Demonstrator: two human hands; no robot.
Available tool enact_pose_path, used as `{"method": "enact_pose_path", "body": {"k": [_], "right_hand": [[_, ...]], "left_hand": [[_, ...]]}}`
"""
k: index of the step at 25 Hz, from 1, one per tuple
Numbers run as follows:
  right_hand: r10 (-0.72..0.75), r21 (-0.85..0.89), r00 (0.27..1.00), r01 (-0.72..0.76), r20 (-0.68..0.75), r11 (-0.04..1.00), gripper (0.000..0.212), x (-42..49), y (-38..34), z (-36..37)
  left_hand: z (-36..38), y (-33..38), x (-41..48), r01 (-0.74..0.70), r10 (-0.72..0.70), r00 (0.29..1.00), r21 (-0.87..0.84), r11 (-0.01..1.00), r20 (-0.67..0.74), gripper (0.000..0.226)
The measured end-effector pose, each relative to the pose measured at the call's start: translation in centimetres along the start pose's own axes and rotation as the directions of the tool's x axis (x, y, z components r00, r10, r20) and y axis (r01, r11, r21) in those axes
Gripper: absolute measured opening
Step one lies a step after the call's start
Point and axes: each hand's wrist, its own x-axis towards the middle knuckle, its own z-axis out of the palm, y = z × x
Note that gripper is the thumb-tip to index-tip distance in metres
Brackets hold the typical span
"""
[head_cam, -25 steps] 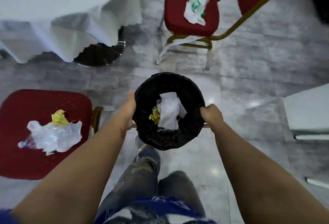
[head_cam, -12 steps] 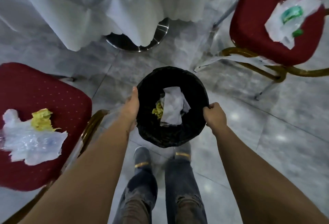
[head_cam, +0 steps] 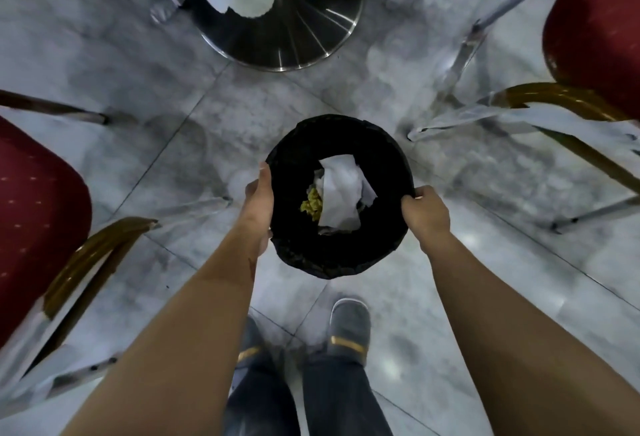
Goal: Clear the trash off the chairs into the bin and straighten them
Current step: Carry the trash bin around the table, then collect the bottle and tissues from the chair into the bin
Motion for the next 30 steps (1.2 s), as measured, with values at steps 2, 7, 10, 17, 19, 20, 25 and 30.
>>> {"method": "enact_pose_path", "body": {"k": [2, 7, 10, 17, 19, 20, 25, 30], "right_hand": [[-0.008, -0.003, 1.000, 0.008, -0.019, 1.000, 0.025, 1.1, -0.2, 0.5], [-0.006, -0.058, 1.000, 0.007, 0.014, 0.998, 0.041, 1.5, -1.1, 1.1], [-0.020, -0.131, 0.998, 0.027, 0.054, 0.991, 0.055, -0.7, -2.0, 0.6], [-0.318, -0.371, 0.943, 0.332, 0.102, 0.867, 0.059, -12.2, -8.5, -1.8], [-0.403, -0.437, 0.900, 0.433, 0.167, 0.788, 0.063, -16.4, -11.4, -1.3], [-0.445, -0.465, 0.873, 0.484, 0.199, 0.742, 0.065, -18.5, -12.9, -0.8], [-0.631, -0.481, 0.681, 0.722, 0.371, 0.497, 0.071, -28.2, -19.1, 4.0], [-0.694, -0.448, 0.488, 0.855, 0.529, 0.260, 0.082, -35.3, -23.1, 11.1]], "left_hand": [[0.5, -0.3, 1.1, -0.013, 0.013, 1.000, -0.016, 1.000, -0.024, 0.069], [0.9, -0.1, 1.8, -0.011, 0.011, 1.000, -0.001, 1.000, -0.016, 0.067], [0.5, 0.5, 0.1, -0.040, 0.043, 0.997, 0.047, 0.998, -0.060, 0.071], [-5.9, 3.0, -10.5, -0.213, 0.230, 0.966, 0.143, 0.967, -0.115, 0.074], [-9.1, 3.2, -14.0, -0.246, 0.278, 0.944, 0.180, 0.952, -0.177, 0.073], [-10.9, 3.2, -15.5, -0.251, 0.296, 0.932, 0.214, 0.944, -0.210, 0.074], [-19.9, 1.8, -20.9, -0.292, 0.425, 0.818, 0.358, 0.887, -0.387, 0.066], [-28.8, -0.9, -22.5, -0.157, 0.400, 0.675, 0.409, 0.899, -0.620, 0.066]]}}
